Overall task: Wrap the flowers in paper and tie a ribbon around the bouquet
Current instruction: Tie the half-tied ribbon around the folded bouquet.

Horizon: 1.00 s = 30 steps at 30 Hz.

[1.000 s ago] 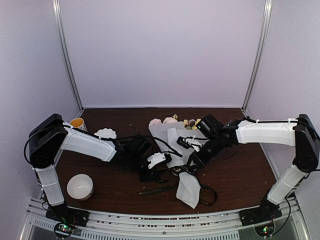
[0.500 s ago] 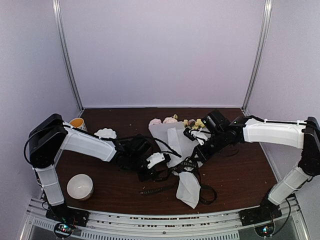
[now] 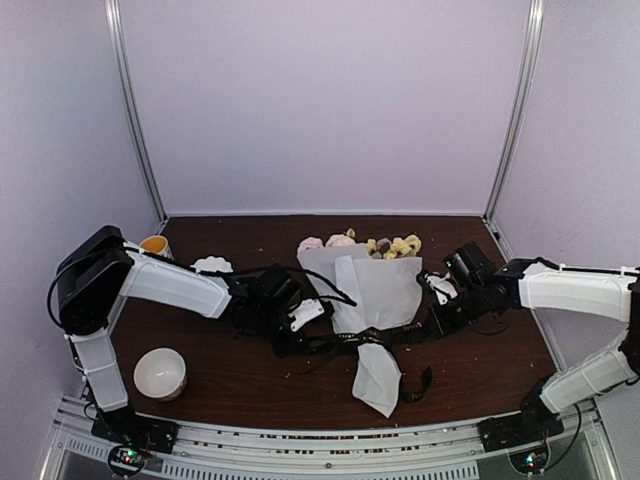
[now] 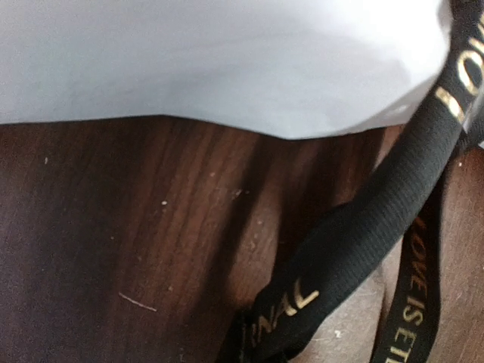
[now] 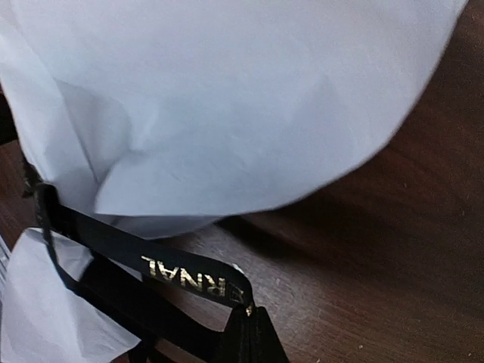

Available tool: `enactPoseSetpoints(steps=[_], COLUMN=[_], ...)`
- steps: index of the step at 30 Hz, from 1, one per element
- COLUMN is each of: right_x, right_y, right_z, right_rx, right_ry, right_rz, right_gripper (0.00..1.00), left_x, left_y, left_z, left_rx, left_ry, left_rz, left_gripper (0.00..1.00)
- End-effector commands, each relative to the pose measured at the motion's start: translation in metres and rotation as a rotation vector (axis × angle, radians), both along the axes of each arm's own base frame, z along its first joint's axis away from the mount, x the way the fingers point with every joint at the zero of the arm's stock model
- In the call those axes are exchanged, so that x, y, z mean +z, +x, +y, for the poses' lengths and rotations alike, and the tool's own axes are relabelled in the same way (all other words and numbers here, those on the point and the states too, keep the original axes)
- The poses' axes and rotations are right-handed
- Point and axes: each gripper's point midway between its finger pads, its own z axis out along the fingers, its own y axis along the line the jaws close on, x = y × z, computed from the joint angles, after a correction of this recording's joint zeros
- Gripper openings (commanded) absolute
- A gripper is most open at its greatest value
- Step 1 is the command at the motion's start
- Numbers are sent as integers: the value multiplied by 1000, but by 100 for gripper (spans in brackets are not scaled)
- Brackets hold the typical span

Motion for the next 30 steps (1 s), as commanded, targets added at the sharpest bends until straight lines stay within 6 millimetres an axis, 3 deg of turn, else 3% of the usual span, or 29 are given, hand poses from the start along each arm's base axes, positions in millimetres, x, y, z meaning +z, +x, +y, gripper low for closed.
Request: enactPoseSetpoints(steps=[1,6,11,16,30], right_x=[-24,-49,-53,-59,-62], right_y=[-8,-18,-11,-10,-6], right_z=[-36,-69,-80,-87,-100], right_rx=[-154,-299,-375,-405,-458], right_ry=[-7,57,94,89,47], right_rz=[50,130,160,176,173], right_gripper=[0,0,0,0,0], left_x=[-5,-23,-34,-36,-63], left_y=[0,-11,-5,-5,-32], left_z=[23,43,71,91,121], left_rx=[88,139,250,346,497], left_ry=[54,96,150,132,118], left_rz=[71,144,202,256,439], left_gripper=[0,0,0,0,0])
